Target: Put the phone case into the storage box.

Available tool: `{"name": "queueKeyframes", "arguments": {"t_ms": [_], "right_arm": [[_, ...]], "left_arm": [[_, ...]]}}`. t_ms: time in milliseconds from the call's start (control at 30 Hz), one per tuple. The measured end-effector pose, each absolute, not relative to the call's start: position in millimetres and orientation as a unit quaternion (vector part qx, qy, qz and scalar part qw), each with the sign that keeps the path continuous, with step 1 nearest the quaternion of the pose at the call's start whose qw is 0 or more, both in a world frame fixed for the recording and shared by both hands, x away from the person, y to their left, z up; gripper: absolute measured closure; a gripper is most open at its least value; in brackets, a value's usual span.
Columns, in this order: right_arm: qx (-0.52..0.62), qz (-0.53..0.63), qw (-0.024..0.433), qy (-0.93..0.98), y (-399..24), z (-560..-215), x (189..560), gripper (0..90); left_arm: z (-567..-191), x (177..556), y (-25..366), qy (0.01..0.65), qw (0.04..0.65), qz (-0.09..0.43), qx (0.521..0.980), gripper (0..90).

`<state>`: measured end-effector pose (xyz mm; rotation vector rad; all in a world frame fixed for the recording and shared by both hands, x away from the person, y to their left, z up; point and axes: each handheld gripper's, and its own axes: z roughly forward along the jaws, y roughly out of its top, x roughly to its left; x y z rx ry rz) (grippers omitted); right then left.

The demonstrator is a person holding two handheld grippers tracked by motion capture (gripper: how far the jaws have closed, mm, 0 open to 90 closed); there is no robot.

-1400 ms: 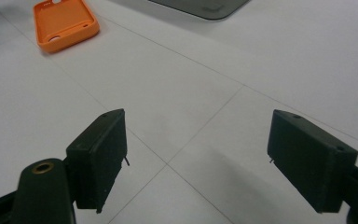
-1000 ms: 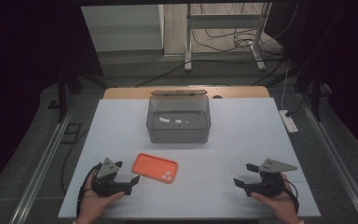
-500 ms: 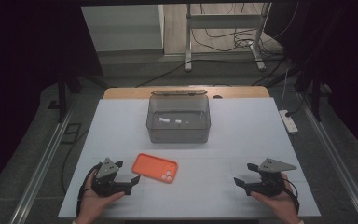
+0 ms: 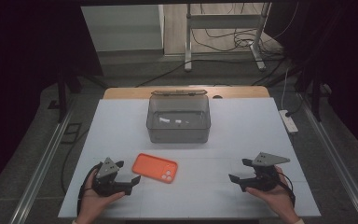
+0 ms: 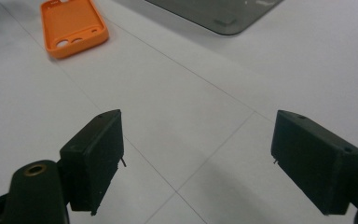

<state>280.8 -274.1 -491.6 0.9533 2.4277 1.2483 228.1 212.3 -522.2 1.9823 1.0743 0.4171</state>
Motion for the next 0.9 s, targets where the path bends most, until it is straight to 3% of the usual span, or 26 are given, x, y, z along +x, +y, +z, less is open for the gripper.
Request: {"name": "queueKeyframes", "arguments": {"t_ms": [900], "right_arm": [[0.289,0.415,0.12,0.854,-234.7,-470.4,300.7,16.8]], "left_arm": [[-522.3,228.9,209.6,0.423,0.405,0.16,0.795,12.8]]}}
